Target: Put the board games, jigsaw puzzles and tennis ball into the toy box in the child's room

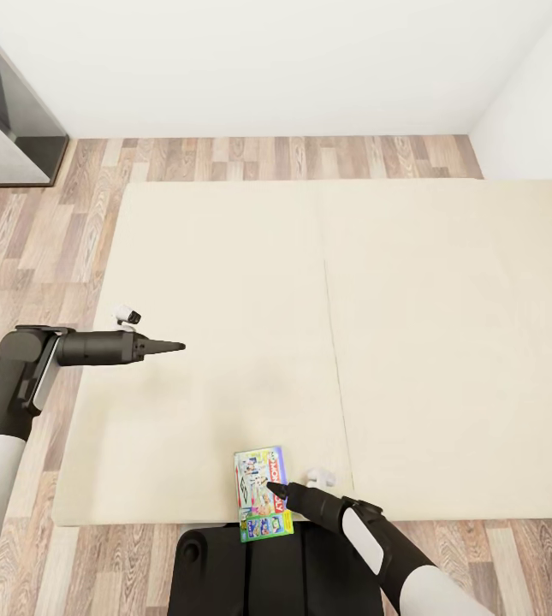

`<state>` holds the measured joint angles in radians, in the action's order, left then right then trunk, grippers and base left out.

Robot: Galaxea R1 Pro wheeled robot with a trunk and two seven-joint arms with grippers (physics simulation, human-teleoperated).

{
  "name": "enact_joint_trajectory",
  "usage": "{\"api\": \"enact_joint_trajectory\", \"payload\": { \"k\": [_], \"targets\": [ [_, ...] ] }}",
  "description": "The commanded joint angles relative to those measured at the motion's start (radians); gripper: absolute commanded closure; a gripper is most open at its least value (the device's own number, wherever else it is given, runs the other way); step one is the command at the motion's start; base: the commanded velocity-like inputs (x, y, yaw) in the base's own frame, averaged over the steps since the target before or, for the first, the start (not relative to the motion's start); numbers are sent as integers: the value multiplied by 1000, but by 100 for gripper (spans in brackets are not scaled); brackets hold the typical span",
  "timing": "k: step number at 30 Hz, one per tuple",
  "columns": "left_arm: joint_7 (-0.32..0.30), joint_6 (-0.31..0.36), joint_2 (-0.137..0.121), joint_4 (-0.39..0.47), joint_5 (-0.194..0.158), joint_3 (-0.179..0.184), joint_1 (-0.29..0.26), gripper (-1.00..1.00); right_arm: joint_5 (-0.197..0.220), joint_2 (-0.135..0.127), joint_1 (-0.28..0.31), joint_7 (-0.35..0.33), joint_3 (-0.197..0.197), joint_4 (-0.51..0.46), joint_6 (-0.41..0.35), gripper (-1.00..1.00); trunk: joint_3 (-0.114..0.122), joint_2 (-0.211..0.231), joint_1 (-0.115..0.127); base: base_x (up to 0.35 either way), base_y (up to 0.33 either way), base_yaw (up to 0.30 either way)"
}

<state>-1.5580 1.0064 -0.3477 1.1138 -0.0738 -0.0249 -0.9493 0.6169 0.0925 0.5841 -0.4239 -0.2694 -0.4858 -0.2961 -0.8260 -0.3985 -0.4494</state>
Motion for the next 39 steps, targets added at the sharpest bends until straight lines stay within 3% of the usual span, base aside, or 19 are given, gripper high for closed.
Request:
{"api": "enact_joint_trajectory", "payload": {
  "k": [1,39],
  "targets": [
    [-4,11,0,0,0,0,-1,-100,8,0,0,0,-2,0,-4,-100,-1,-1,-1,0,0,0],
    [-4,11,0,0,0,0,0,-100,-2,7,0,13,-3,0,6,-100,-1,-1,-1,0,0,0]
  ]
}}
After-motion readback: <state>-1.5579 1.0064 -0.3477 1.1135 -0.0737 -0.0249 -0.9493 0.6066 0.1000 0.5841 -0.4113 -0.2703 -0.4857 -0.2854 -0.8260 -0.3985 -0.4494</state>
